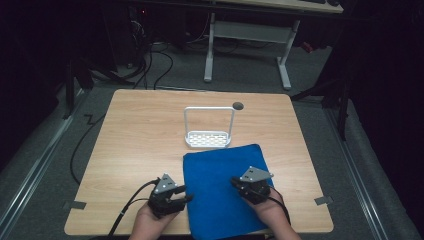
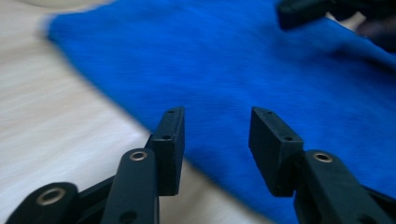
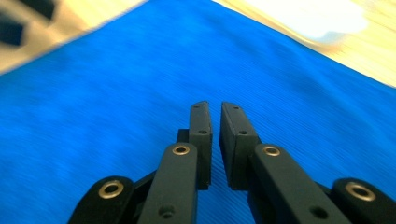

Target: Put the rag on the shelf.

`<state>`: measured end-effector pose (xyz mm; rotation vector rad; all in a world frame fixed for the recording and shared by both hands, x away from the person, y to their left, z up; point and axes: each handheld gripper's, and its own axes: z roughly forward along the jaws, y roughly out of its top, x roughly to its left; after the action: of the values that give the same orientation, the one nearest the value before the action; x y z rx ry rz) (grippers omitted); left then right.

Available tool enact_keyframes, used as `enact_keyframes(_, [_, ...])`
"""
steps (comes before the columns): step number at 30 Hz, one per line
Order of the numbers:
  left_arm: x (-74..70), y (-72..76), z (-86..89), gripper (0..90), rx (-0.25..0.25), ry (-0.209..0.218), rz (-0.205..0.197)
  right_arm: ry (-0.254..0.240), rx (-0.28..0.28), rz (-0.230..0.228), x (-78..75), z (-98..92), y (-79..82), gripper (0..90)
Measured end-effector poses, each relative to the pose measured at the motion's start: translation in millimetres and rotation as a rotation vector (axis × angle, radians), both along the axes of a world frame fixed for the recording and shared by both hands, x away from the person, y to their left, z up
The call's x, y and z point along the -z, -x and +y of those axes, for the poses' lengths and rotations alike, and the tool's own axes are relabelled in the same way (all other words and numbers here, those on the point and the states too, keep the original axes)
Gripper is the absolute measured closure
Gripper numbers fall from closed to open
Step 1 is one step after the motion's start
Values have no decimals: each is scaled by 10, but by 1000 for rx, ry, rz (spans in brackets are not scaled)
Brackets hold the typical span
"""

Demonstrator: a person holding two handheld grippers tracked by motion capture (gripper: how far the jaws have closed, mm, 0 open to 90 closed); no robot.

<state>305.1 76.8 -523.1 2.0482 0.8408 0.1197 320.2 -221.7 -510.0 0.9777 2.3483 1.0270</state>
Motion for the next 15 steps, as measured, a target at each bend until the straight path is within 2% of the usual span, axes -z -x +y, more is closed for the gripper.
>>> enact_keyframes(1, [41,12,-114,640,31,-54,-5,-4,34,-4,2,-102,-13,842])
enact_keyframes(2, [41,12,-114,664,31,-54,-5,-4,34,-4,2,-102,-13,842])
enact_keyframes(3, [61,7,-150,683,46,-78,1,-11,61,-5,1,-181,-16,841])
enact_keyframes(6, [61,-29,-153,720,49,-86,13,-4,80,-9,2,-239,-9,842])
enact_keyframes(11, [59,-66,-12,736,25,-92,15,-2,111,-13,-2,-336,11,842])
enact_keyframes(12, [58,-72,39,737,18,-95,16,-7,113,-17,0,-348,2,842])
enact_keyframes(13, [57,-76,166,740,-5,-97,18,-10,125,-13,0,-367,-25,842])
enact_keyframes(14, [57,-76,166,740,-5,-97,18,-10,125,-13,0,-367,-25,842])
enact_keyframes(15, [57,-76,237,740,-19,-92,27,-14,136,-11,2,-371,-41,842])
